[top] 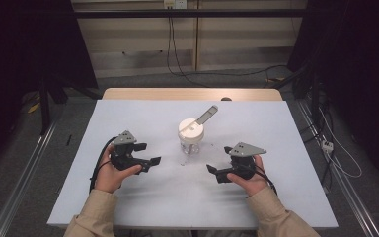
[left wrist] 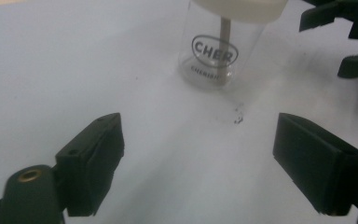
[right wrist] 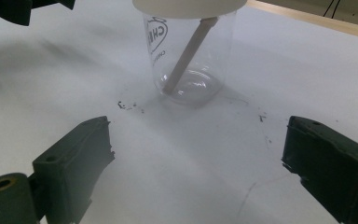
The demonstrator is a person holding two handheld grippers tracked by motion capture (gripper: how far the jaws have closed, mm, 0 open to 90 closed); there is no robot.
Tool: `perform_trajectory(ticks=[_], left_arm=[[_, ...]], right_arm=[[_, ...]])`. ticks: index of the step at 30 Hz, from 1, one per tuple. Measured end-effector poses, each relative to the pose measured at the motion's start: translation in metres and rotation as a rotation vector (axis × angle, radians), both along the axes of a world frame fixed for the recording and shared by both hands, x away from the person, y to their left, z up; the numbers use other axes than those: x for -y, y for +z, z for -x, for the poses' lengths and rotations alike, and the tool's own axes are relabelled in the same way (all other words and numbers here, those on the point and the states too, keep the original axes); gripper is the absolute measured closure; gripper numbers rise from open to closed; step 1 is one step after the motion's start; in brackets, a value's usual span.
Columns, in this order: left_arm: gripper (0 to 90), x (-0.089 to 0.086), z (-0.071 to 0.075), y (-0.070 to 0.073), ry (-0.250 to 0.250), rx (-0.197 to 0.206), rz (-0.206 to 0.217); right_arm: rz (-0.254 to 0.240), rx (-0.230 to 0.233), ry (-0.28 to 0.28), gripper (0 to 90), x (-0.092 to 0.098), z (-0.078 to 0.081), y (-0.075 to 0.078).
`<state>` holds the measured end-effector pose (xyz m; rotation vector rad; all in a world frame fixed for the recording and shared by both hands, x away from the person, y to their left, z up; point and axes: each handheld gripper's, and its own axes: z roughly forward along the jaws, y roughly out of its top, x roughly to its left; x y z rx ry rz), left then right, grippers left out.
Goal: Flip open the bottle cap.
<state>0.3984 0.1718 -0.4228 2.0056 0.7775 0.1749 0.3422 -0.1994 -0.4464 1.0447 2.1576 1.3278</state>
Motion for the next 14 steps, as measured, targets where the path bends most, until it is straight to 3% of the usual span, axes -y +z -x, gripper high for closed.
perform_trajectory(ticks=[8,14], left_arm=[[14.1,-0.021,0.01,-0.002,0.028,0.007,-0.009],[13.6,-0.022,0.012,-0.002,0.023,0.011,-0.001]], right_arm=[[-0.002,0.012,-0.009,5.0,0.015,0.009,0.001],[-0.003,0.015,-0.02,5.0,0.022,0.011,0.0]])
